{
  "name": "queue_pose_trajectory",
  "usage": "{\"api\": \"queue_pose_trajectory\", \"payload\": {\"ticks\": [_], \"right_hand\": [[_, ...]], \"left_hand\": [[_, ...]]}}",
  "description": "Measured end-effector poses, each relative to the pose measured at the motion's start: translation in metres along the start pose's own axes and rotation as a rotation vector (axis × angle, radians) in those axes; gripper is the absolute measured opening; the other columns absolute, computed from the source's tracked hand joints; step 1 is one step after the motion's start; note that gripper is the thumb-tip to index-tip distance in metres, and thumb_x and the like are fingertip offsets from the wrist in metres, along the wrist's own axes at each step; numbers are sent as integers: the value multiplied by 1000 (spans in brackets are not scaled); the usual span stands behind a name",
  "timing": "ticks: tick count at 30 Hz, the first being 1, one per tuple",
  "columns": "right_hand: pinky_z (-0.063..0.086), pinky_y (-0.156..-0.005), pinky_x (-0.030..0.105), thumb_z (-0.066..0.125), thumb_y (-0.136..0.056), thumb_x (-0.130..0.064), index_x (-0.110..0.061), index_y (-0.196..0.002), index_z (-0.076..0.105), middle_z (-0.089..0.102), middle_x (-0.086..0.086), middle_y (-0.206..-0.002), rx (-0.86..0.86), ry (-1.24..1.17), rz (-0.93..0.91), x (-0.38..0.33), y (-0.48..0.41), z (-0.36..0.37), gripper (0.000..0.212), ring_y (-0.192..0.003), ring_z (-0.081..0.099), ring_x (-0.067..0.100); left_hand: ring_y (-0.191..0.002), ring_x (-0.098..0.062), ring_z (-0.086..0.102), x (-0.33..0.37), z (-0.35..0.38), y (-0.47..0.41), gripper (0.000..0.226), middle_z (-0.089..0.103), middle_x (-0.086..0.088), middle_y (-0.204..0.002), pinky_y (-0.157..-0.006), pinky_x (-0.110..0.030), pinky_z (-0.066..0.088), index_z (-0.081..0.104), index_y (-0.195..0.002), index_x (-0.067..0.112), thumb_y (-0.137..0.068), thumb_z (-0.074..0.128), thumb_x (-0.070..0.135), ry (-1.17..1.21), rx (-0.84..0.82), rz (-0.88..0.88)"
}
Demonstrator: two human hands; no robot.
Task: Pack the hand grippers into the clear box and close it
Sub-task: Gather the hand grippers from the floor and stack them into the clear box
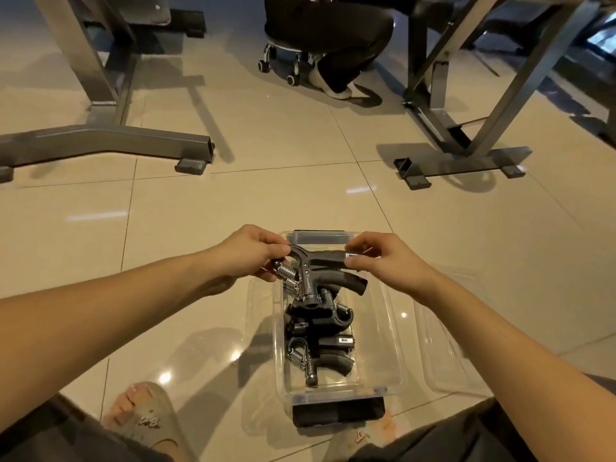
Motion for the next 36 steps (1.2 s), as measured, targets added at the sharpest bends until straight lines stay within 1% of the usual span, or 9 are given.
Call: {"api": "queue_pose_trajectory", "payload": {"ticks": [3,5,8,10,13,16,18,25,36], "right_hand": [[51,-87,28,79,-80,-43,-22,-128,61,62,-7,-114,-107,448,-204,-10,7,26,55,-101,59,11],[50,-82,32,76,-77,-53,-25,-124,61,63,-7,-110,-95,725,-289,-9,11,36,57,-97,57,14],[51,-80,36,74,-78,-55,-26,-120,60,62,-7,-109,-70,848,-289,0,12,37,53,-99,56,16],[50,-80,35,74,-79,-53,-25,-119,59,61,-6,-110,-93,881,-265,12,12,40,51,-100,56,17],[51,-76,35,74,-80,-51,-22,-120,60,56,-4,-111,-156,938,-190,38,12,52,51,-94,57,18],[53,-76,37,74,-81,-50,-19,-122,61,50,-3,-114,-218,970,-133,63,14,72,52,-90,57,19],[52,-78,37,75,-82,-48,-18,-125,59,51,1,-118,-262,991,-90,79,13,87,55,-97,59,23],[55,-88,42,75,-83,-43,-14,-127,58,52,6,-129,-394,1007,-24,123,9,148,55,-108,60,27],[45,-94,40,70,-84,-48,-20,-126,61,52,1,-130,-263,1056,-66,145,4,158,52,-121,47,24]], "left_hand": [[-67,-14,63,-11,17,-10,17,73,-12,-87,-59,-25,54,73,-108,4,-100,59,9,-67,-10,-16],[-64,-10,63,-13,27,-14,18,72,-8,-82,-59,-24,52,74,-106,6,-101,57,10,-123,-44,-3],[-67,-10,66,-17,39,-16,18,74,-11,-87,-62,-25,54,74,-105,7,-101,58,14,-178,-95,23],[-80,-13,68,-14,41,-18,20,73,-4,-93,-73,-30,54,72,-110,13,-100,60,25,-426,-89,119],[-122,-21,56,-22,43,-20,64,59,-2,-130,-97,-33,46,54,-140,20,-89,65,56,-1081,-94,251],[-147,-28,28,-51,45,-19,115,24,-11,-163,-116,-38,31,26,-157,14,-70,71,74,-1387,-175,218],[-150,-29,21,-62,47,-18,127,14,-11,-167,-119,-37,25,20,-158,10,-64,73,77,-1402,-198,221],[-151,-27,22,-62,46,-17,125,16,-10,-167,-121,-40,22,20,-158,9,-66,71,77,-1394,-111,303],[-150,-28,22,-63,47,-19,119,15,-10,-166,-120,-40,21,30,-154,10,-65,74,75,-1367,-106,299]]}}
Point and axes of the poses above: each hand's wrist, its own y-axis away from the middle knuckle, its own z-axis out of the palm, x = y × z, the point moved 10 cm from there along -y, towards the middle knuckle
